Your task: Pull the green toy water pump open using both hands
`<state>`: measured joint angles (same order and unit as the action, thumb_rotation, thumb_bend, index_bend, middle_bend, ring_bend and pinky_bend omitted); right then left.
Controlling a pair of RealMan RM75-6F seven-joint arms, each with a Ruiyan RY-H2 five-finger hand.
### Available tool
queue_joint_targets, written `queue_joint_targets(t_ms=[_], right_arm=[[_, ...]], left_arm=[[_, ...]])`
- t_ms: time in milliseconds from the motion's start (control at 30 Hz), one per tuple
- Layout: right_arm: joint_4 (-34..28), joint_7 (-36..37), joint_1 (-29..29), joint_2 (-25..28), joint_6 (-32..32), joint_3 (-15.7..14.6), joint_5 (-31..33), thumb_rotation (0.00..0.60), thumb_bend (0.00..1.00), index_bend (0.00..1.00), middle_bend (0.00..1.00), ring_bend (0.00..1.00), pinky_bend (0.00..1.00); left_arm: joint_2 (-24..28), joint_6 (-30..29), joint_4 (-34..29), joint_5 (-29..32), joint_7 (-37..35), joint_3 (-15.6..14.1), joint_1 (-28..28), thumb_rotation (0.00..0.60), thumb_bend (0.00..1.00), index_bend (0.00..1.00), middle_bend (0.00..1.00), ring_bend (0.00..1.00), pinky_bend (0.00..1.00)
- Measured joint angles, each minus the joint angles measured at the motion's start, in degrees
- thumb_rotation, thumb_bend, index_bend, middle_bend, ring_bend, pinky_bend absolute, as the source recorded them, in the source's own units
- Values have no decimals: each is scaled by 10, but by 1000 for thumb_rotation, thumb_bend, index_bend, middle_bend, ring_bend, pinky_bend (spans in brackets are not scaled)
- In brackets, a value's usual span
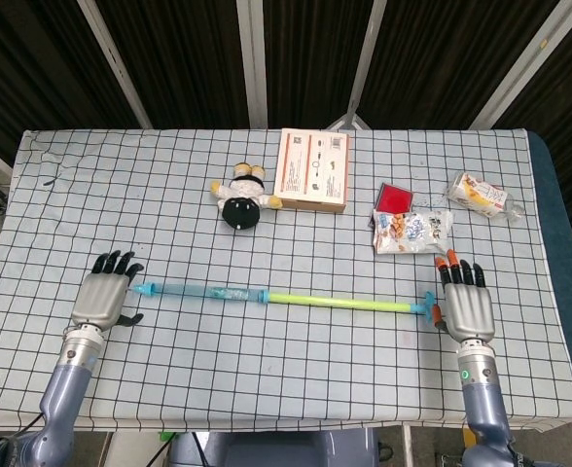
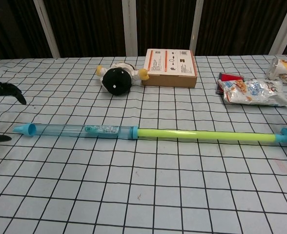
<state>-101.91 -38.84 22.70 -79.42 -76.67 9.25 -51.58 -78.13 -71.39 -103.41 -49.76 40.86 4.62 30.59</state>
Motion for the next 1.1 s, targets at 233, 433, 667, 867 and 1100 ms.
queue_joint_targets(t_ms=[233,433,667,867,1100], right_arm=[[-8,1,-2,12,-3,-2,4,600,325,0,0,0,0],[-17,18,-11,24,-10,-14,-25,600,271,0,0,0,0],[-29,68,-36,53,-24,-39,-96,600,270,0,0,0,0],[-16,109,-72,86,-66,-71,-181,600,270,0,0,0,0],[21,165,-118,118,-129,-103,-279,600,269,0,0,0,0]], left_arm=[[11,0,-10,-9,-20,-5,-8,600,253,197,43,0,0],[27,-12,-8,-59,-63,-22,-30,600,252,155,32,0,0],[65,-52,-7,-164,-155,-61,-81,600,245,124,22,0,0],[109,-111,-6,-280,-237,-107,-136,600,222,99,5,0,0],[142,-178,47,-365,-289,-143,-200,600,208,35,0,0,0]])
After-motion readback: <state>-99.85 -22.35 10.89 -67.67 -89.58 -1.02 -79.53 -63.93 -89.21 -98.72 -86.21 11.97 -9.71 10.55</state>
